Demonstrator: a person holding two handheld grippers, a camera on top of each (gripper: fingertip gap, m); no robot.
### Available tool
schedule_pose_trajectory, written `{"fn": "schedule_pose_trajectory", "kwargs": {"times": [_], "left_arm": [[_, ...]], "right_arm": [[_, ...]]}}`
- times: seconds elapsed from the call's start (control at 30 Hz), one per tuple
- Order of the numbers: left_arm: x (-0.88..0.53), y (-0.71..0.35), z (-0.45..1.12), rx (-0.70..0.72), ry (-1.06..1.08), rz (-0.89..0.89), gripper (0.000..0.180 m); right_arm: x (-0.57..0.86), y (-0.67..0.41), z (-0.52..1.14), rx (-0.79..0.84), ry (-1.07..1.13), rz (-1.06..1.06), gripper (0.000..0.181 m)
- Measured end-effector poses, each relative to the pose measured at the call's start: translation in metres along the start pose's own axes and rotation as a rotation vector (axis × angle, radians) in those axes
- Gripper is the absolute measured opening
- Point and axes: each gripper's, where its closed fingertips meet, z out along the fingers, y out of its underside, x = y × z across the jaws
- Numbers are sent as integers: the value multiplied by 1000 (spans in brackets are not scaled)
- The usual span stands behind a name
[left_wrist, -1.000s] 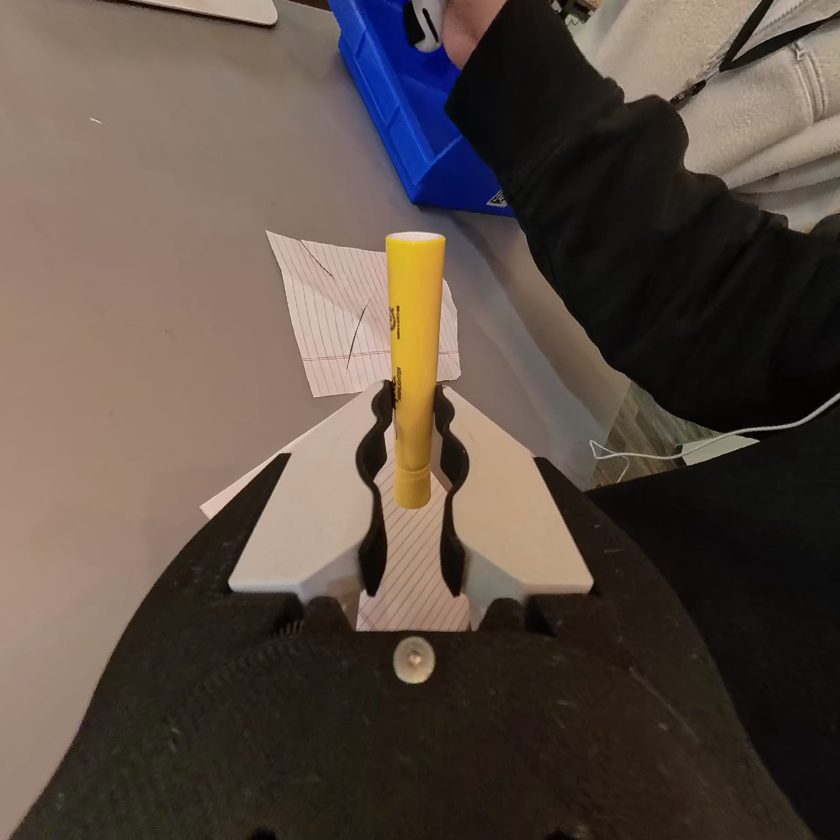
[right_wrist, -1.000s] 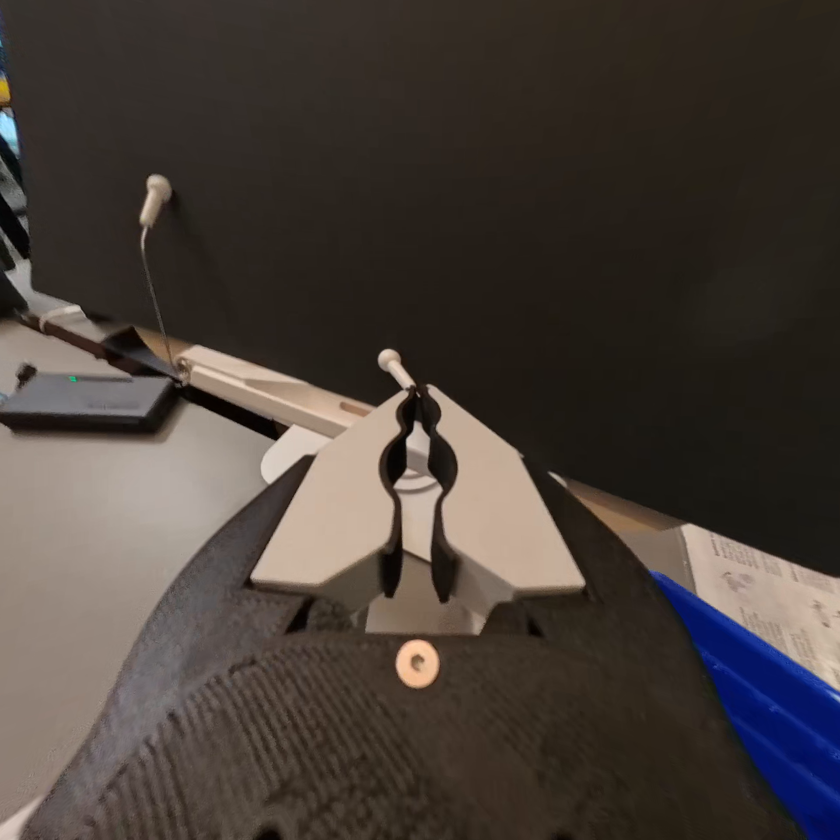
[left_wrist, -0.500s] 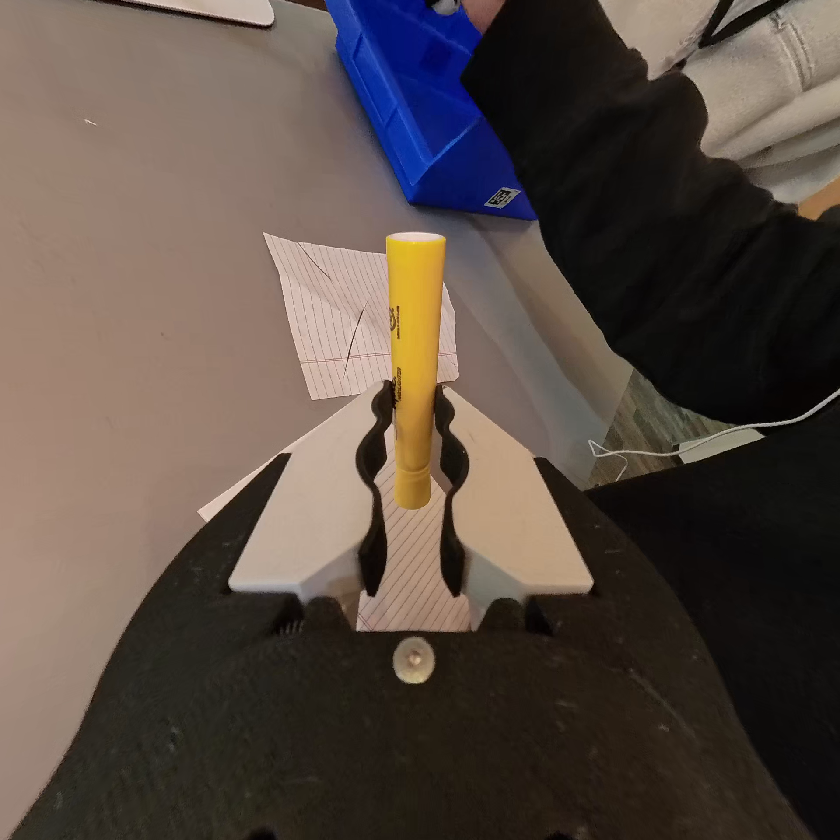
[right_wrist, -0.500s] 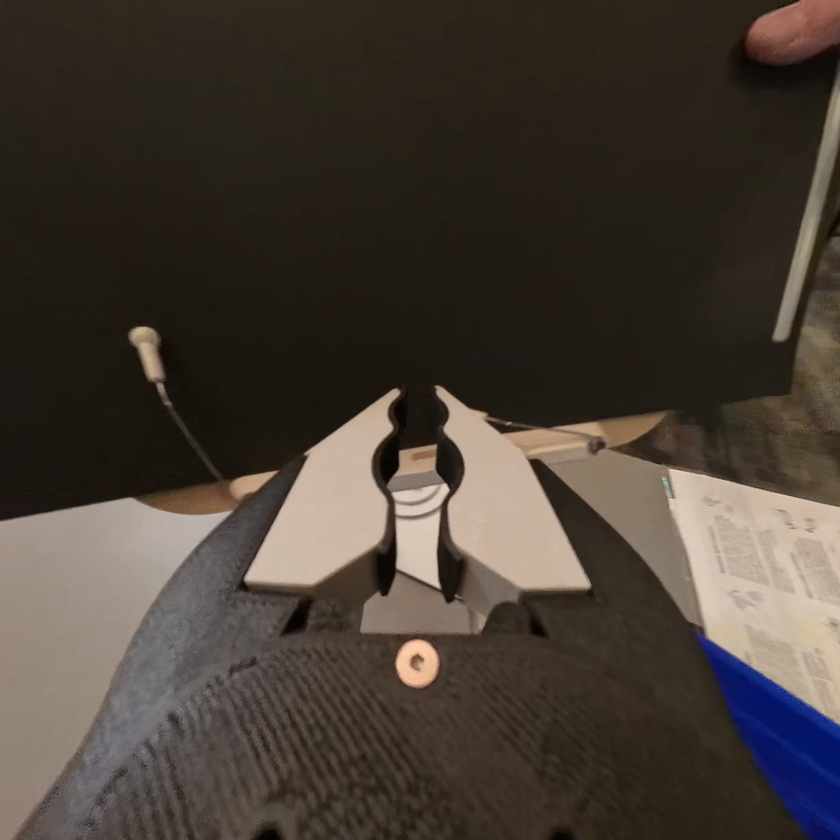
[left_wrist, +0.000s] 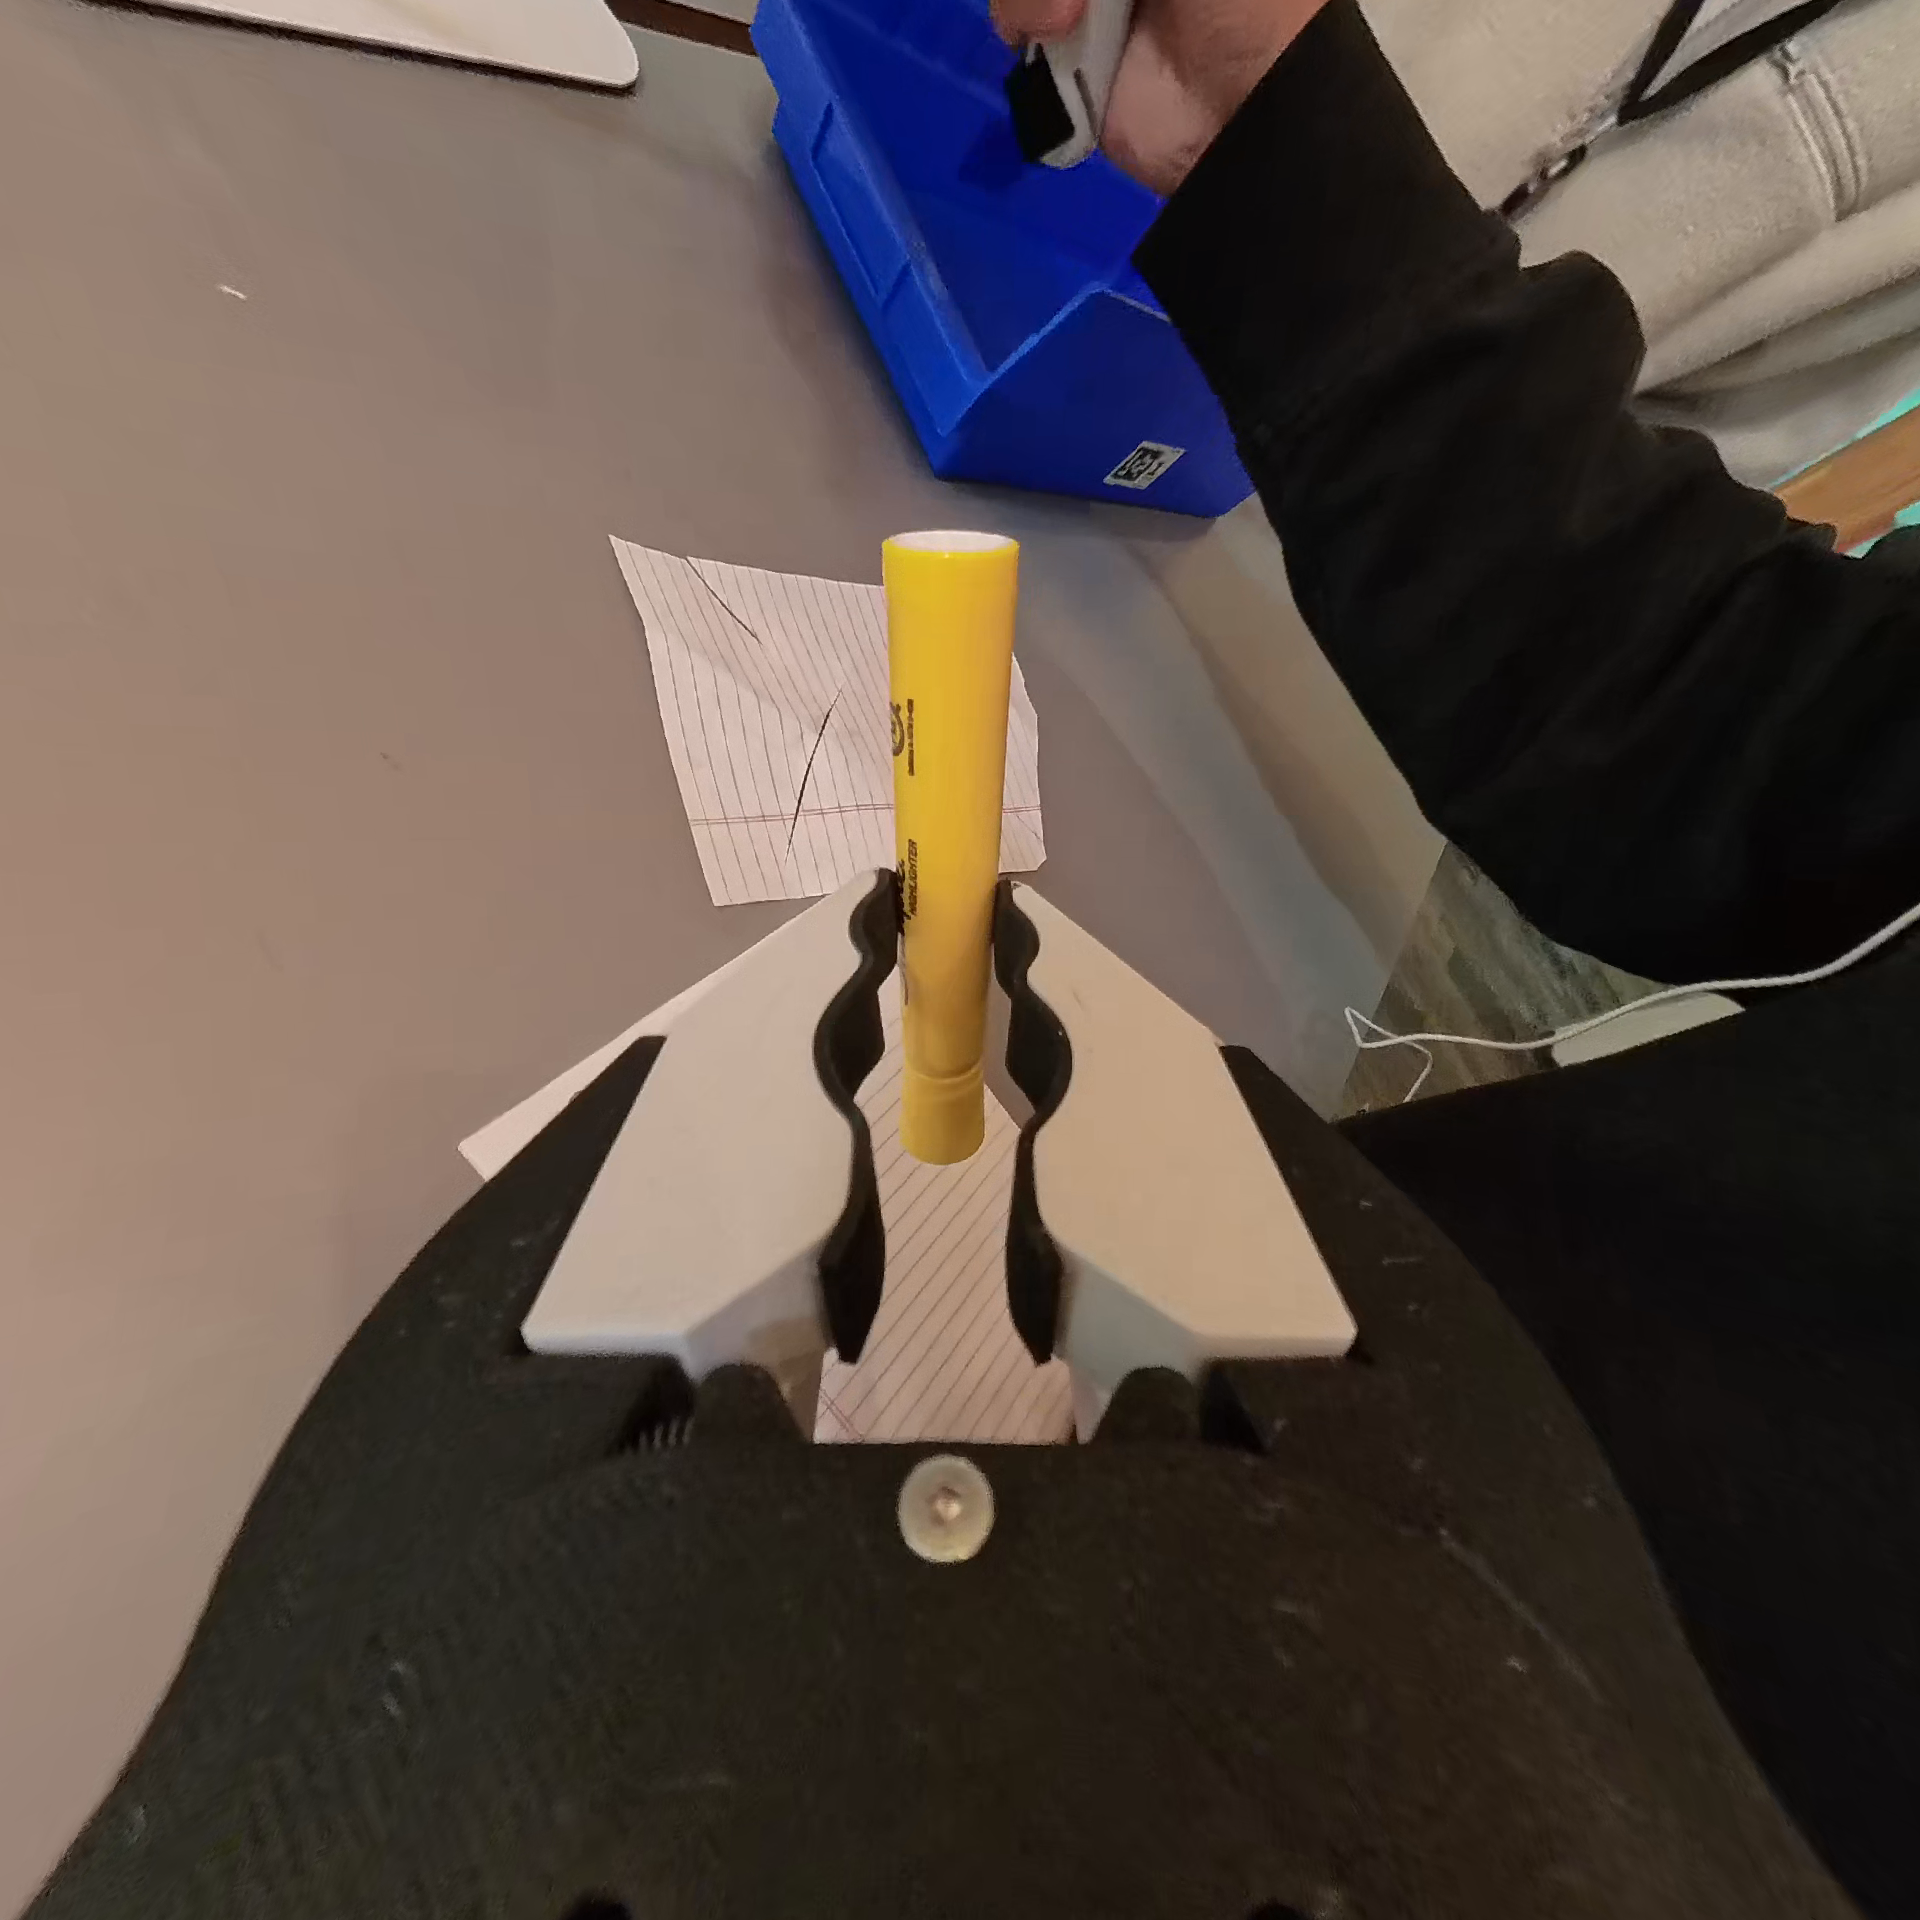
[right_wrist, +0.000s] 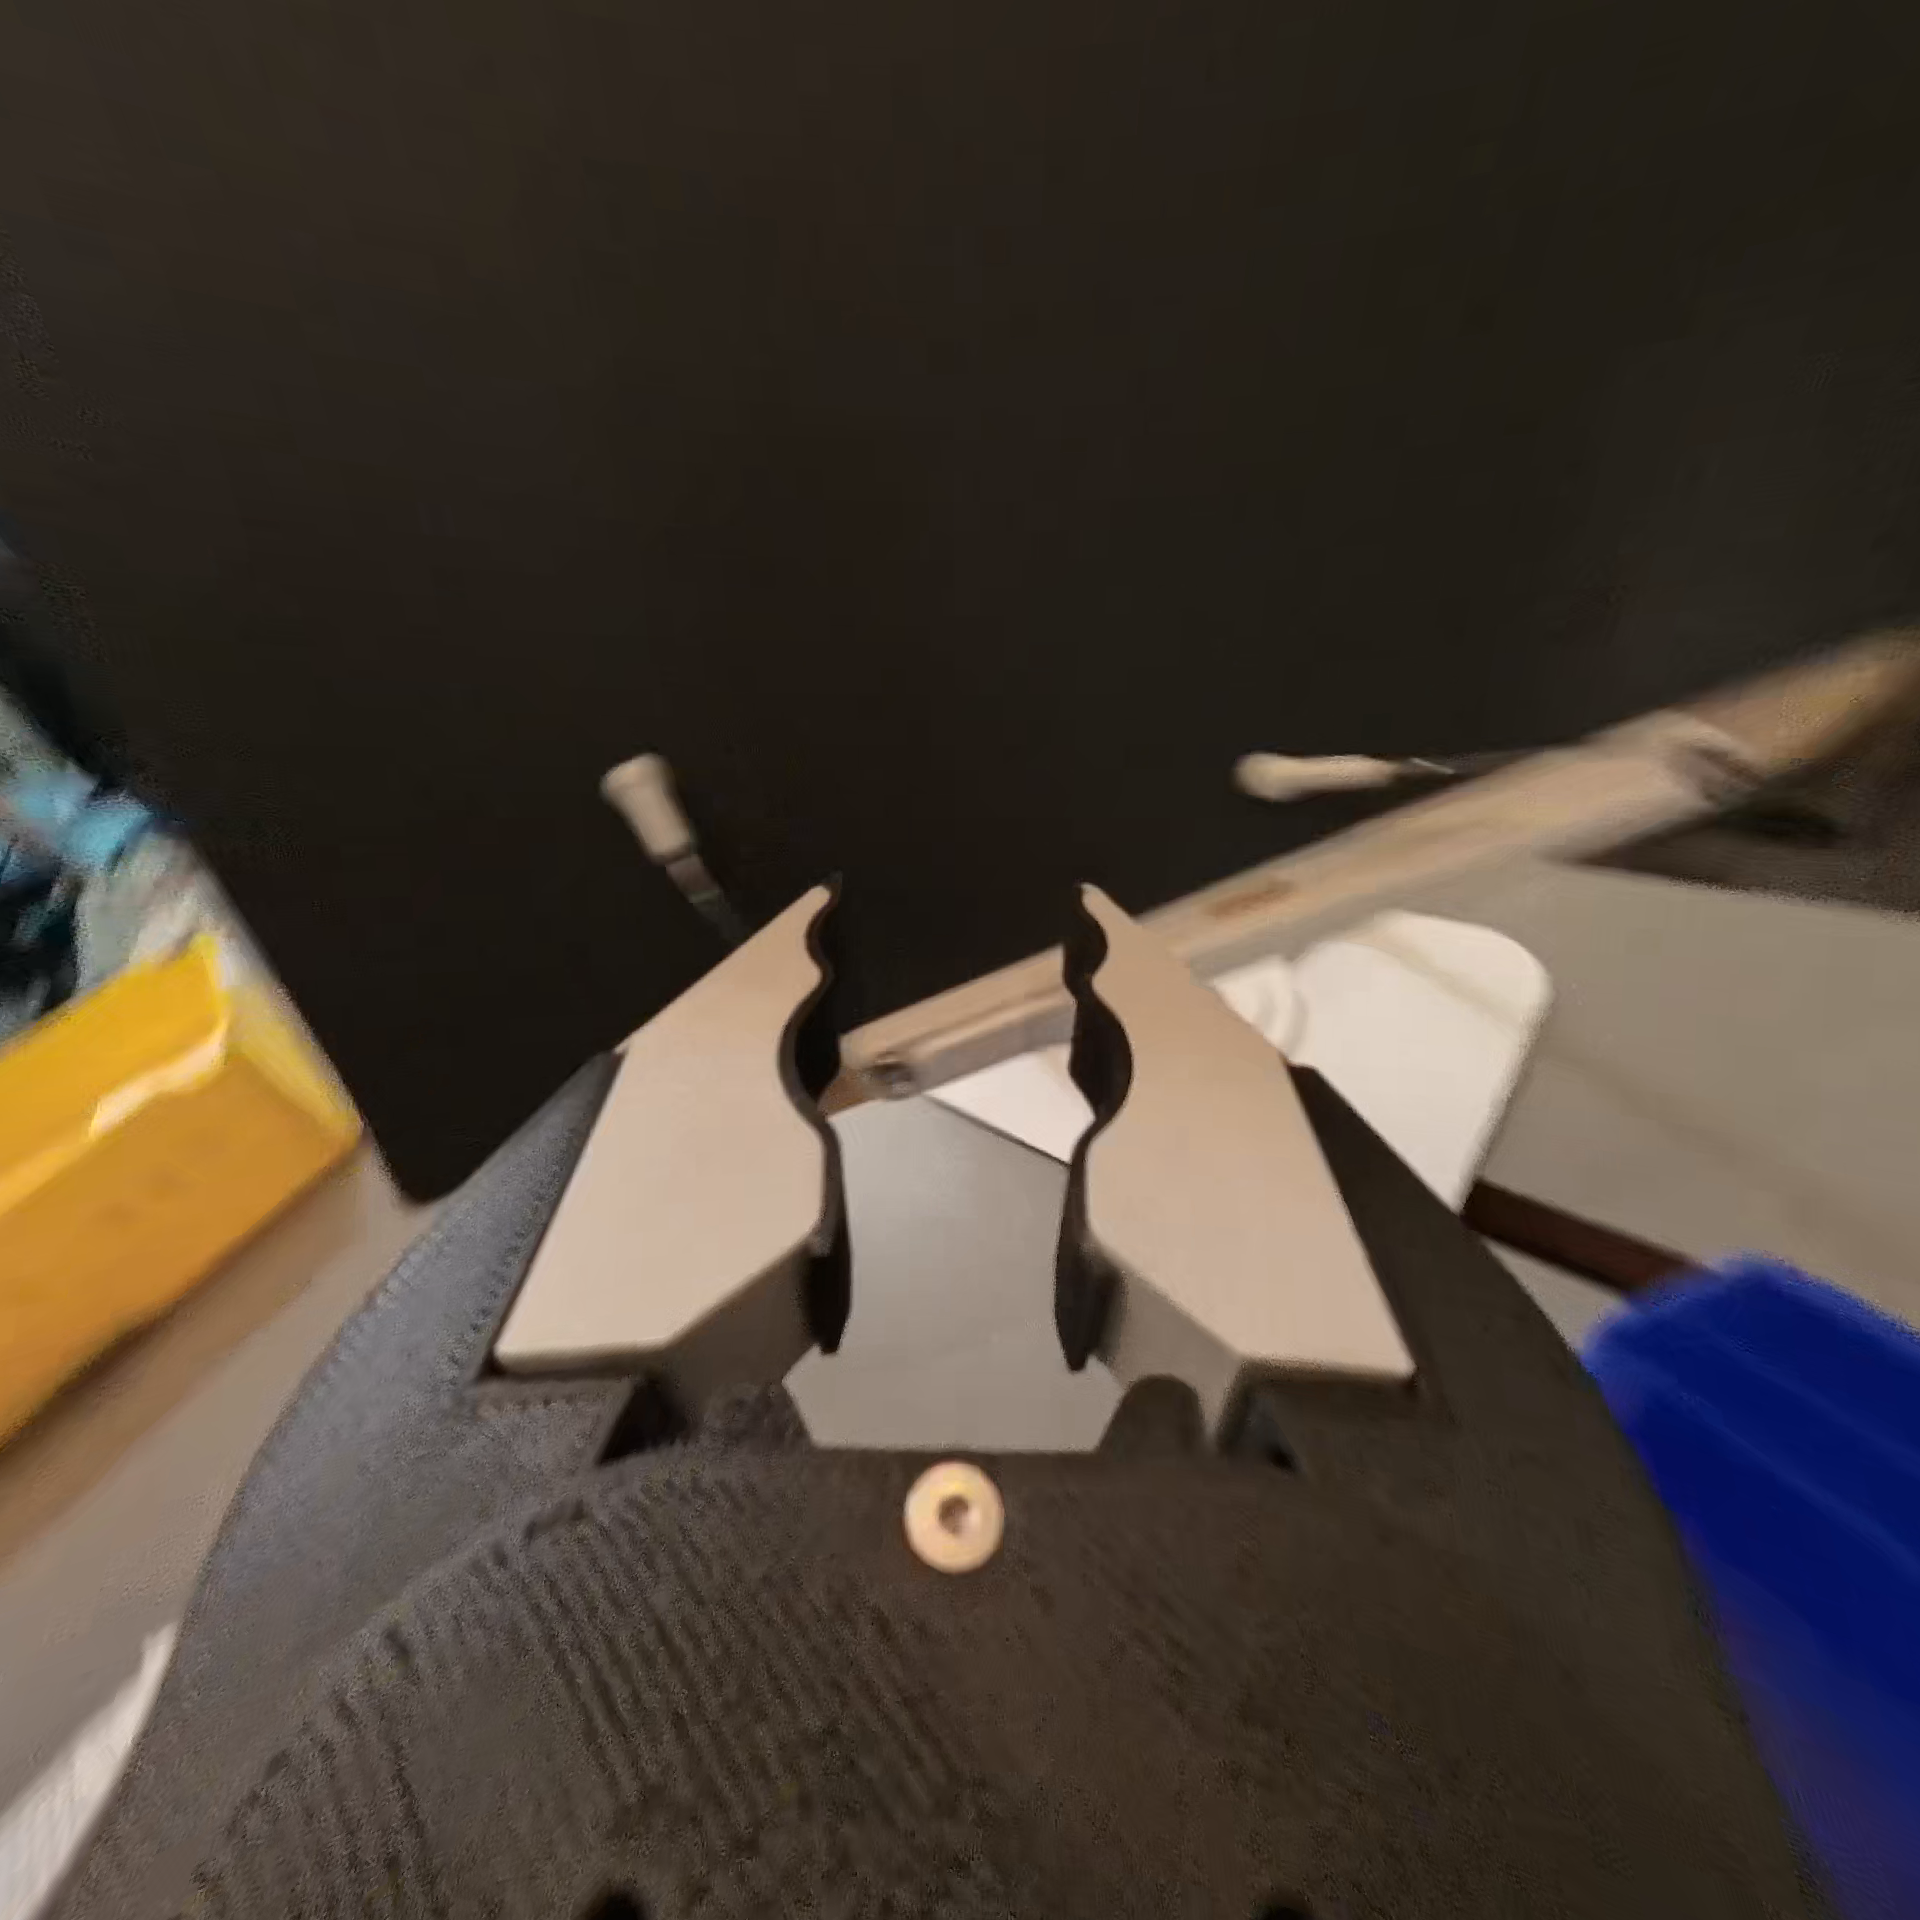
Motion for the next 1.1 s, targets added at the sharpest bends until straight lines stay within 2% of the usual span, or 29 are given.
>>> {"fn": "schedule_pose_trajectory", "kwargs": {"times": [0.1, 0.27, 0.3, 0.43, 0.47, 0.57, 0.7, 1.1], "left_arm": [[0, 2, 0, 13, 8, -24, 15], [6, 2, 1, 19, 23, -13, 15], [7, 2, 1, 18, 23, -8, 15], [10, 1, 0, 28, 31, -5, 15], [10, 0, -2, 34, 30, -2, 15], [9, 0, -7, 54, 26, -5, 15], [7, 3, -10, 68, 41, -23, 15], [10, 7, -19, 61, 87, 4, 15]], "right_arm": [[55, 4, -10, 24, 183, 246, 48], [82, 21, 8, -51, 207, 502, 62], [86, 21, 13, -51, 197, 558, 59], [97, 22, 32, -71, 108, 737, 24], [95, 19, 34, -68, 83, 759, 16], [94, 20, 33, -82, 147, 687, 15], [86, 23, 30, -28, 202, 704, 15], [21, 45, 42, 272, 315, 868, 16]]}}
